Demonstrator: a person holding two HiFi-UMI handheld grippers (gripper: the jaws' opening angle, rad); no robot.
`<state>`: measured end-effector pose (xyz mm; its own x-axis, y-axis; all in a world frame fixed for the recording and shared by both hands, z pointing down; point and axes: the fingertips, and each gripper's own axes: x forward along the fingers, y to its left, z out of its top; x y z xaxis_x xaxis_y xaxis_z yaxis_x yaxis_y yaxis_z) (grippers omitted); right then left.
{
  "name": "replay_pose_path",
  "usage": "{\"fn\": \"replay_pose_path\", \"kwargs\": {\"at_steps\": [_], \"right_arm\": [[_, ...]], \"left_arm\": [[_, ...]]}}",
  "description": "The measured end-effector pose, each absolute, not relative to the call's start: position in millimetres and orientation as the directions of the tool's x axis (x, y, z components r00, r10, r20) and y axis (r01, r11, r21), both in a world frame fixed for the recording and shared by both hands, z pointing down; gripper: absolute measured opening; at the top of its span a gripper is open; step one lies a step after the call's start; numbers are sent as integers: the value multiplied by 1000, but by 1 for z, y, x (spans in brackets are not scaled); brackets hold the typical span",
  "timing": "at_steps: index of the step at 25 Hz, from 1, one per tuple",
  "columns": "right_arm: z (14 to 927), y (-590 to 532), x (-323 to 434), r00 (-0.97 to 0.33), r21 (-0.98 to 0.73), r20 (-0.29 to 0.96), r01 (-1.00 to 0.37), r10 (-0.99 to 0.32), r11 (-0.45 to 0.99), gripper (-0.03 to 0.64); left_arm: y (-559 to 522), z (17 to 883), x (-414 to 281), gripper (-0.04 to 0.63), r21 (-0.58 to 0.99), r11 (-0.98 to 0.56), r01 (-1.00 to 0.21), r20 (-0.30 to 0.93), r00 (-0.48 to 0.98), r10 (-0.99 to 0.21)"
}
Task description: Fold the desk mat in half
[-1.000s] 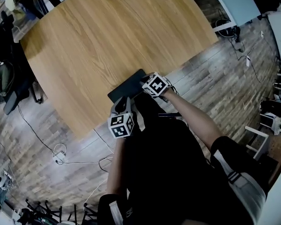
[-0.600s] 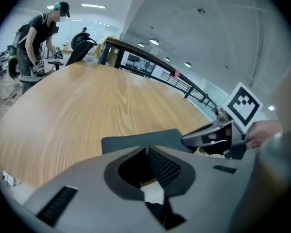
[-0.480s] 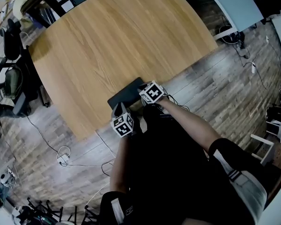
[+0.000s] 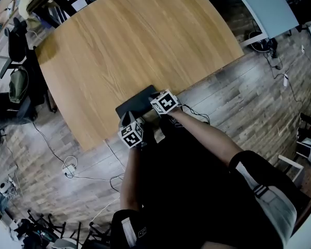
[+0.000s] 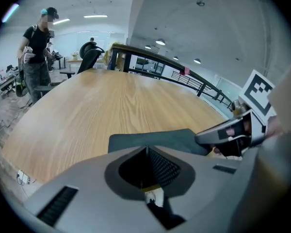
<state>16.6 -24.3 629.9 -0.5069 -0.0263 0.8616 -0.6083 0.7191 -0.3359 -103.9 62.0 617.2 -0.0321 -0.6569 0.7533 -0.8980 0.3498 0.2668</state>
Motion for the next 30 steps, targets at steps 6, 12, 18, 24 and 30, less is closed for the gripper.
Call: {"fn": "replay_pose_path", "kwargs": {"at_steps": [6, 12, 18, 24, 30], "right_arm": [[631, -30, 15, -514, -356, 858, -632, -28, 688, 40], [631, -31, 12, -510, -353, 860, -643, -35, 679, 40], [631, -33, 12, -504, -346, 863, -648, -42, 678, 40], [631, -36, 11, -500, -337, 864, -654, -53, 677, 39], [631, -36, 13, -483, -319, 874, -655, -55, 684, 32]], "left_arm": [[59, 620, -110, 34, 285, 389, -876, 762, -39, -646], [56, 621, -116, 28, 304, 398, -866, 776, -18, -631], [56, 622, -116, 25, 311, 400, -862, 786, -3, -618], [54, 624, -117, 25, 314, 395, -863, 788, 5, -615], [54, 624, -117, 25, 316, 390, -865, 790, 12, -613]]}}
